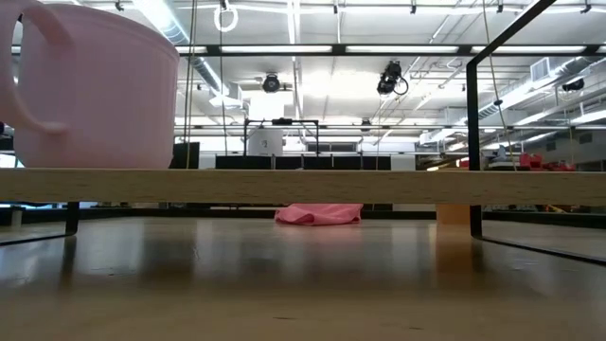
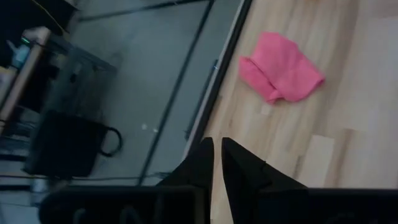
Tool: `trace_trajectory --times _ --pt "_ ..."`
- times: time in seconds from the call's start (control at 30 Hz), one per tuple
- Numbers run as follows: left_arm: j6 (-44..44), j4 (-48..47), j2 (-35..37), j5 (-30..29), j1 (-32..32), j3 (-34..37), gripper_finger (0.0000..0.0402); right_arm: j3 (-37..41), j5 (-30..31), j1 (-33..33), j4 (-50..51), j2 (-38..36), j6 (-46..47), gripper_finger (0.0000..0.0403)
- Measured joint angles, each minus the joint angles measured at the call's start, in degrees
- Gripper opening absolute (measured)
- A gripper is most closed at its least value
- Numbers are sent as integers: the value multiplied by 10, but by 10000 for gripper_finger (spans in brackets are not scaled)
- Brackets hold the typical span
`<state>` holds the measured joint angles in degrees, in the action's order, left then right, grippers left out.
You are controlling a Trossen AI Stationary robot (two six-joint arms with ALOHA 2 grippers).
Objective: Stack small to large cups/mugs on shelf
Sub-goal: Put the orange mug on the shelf
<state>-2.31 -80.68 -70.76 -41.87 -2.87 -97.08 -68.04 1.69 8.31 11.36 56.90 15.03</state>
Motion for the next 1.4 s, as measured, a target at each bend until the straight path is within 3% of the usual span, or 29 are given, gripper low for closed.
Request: trace_trajectory --times 0.37,0.7,0.93,1.07,1.4 --pt "47 56 -1 174 131 0 16 -49 0 137 202 2 45 55" --pt "78 81 -10 249 243 0 19 -55 -1 295 422 12 56 55" --pt "90 81 -45 337 316 0 20 -54 -2 384 554 56 22 55" --pt "103 99 -64 374 343 26 12 -48 0 405 612 93 -14 55" --pt "126 146 -60 430 370 202 26 0 -18 370 608 139 -109 55"
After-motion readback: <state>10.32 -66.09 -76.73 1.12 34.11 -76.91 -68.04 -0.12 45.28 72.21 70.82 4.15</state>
